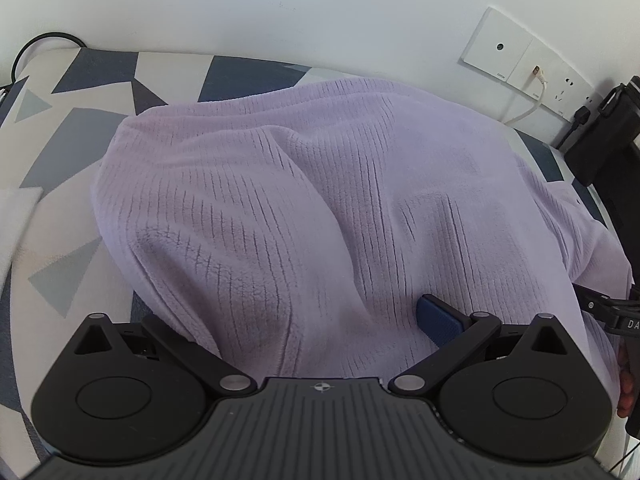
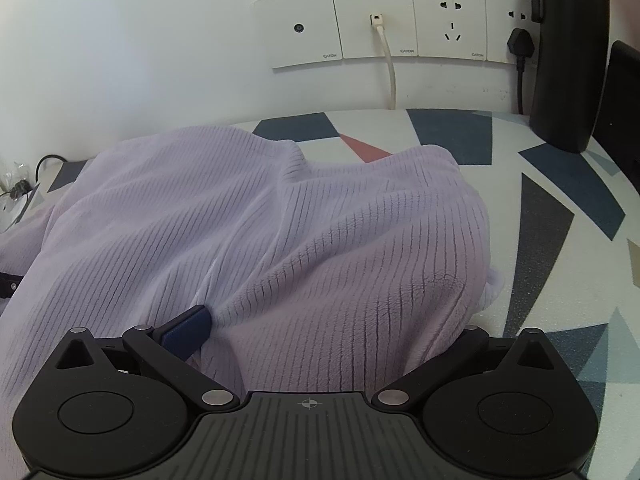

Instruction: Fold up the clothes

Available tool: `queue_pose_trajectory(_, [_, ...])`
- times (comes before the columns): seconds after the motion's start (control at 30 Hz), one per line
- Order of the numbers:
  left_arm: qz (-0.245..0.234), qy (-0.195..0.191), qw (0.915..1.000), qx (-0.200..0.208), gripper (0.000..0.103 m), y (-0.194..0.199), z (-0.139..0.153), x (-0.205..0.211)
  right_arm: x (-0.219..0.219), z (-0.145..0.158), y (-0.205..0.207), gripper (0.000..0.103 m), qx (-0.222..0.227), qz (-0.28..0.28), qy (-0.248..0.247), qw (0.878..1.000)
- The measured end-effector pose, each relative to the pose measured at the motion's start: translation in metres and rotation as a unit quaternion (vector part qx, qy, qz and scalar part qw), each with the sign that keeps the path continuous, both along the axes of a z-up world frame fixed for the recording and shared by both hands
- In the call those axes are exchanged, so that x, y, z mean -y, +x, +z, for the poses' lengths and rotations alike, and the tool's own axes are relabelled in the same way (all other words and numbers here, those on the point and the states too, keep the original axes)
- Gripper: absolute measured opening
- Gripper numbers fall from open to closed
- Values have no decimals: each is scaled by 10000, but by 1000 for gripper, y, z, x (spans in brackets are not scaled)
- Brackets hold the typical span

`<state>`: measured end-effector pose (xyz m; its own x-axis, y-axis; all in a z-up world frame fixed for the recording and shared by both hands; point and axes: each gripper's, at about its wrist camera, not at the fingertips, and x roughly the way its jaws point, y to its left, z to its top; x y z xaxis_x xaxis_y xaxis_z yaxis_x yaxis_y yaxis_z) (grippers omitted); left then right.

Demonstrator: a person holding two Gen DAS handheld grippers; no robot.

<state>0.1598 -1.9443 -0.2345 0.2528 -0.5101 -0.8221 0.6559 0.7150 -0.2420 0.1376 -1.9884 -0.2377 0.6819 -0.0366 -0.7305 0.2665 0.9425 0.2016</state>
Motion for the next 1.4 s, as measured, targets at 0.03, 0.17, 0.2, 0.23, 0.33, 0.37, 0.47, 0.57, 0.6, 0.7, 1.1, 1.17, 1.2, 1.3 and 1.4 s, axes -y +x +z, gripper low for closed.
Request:
queue_pose_trajectory(0.03, [36, 27, 10000, 52, 95, -1, 1, 0, 0, 1, 0, 97, 11, -3, -5, 10000])
queue_pose_trajectory(0.17, [75, 34, 9997, 214, 48, -3, 11, -7, -1, 8, -6, 40, 118, 16, 360, 9993])
queue_pose_trajectory(0.2, [30, 41, 9996, 293, 43, -6, 14, -9, -1, 10, -7, 35, 134, -35, 492, 9987])
queue_pose_trajectory(0.23, [-17, 50, 9993, 377, 41, -8, 17, -11, -3, 12, -9, 33, 147, -80, 546, 9984])
queue_pose_trajectory(0.33, [4, -82, 9975, 697, 39, -19, 29, -26, -15, 25, -18, 30, 333, -125, 549, 9979])
queue_pose_trajectory(0.37, [31, -196, 9971, 733, 39, -21, 35, -33, -21, 33, -24, 30, 478, -109, 567, 9972])
queue_pose_trajectory(0.47, [38, -525, 9961, 712, 38, -29, 54, -51, -37, 57, -39, 29, 877, -55, 587, 9944])
queue_pose_trajectory(0.57, [47, -577, 9954, 758, 38, -38, 71, -64, -53, 82, -50, 29, 1160, 39, 560, 9917])
queue_pose_trajectory(0.6, [101, -552, 9954, 773, 38, -40, 76, -69, -58, 90, -53, 29, 1238, 88, 559, 9907])
queue_pose_trajectory(0.7, [269, -493, 9948, 844, 38, -48, 89, -82, -75, 109, -60, 29, 1378, 275, 471, 9890])
queue_pose_trajectory(1.1, [1204, -499, 9785, 1597, 39, -122, 139, -167, -125, 156, -81, 29, 1759, 1140, 408, 9769])
queue_pose_trajectory(1.17, [1482, -506, 9730, 1694, 39, -142, 146, -185, -133, 161, -90, 29, 1827, 1382, 479, 9722])
queue_pose_trajectory(1.2, [1645, -487, 9696, 1742, 39, -154, 150, -197, -137, 164, -94, 29, 1861, 1502, 514, 9696])
queue_pose_trajectory(1.3, [2020, -398, 9615, 1823, 39, -189, 157, -232, -148, 170, -107, 29, 1879, 1835, 676, 9625])
queue_pose_trajectory(1.4, [2422, -298, 9517, 1863, 39, -228, 160, -272, -168, 175, -126, 29, 1856, 2268, 735, 9533])
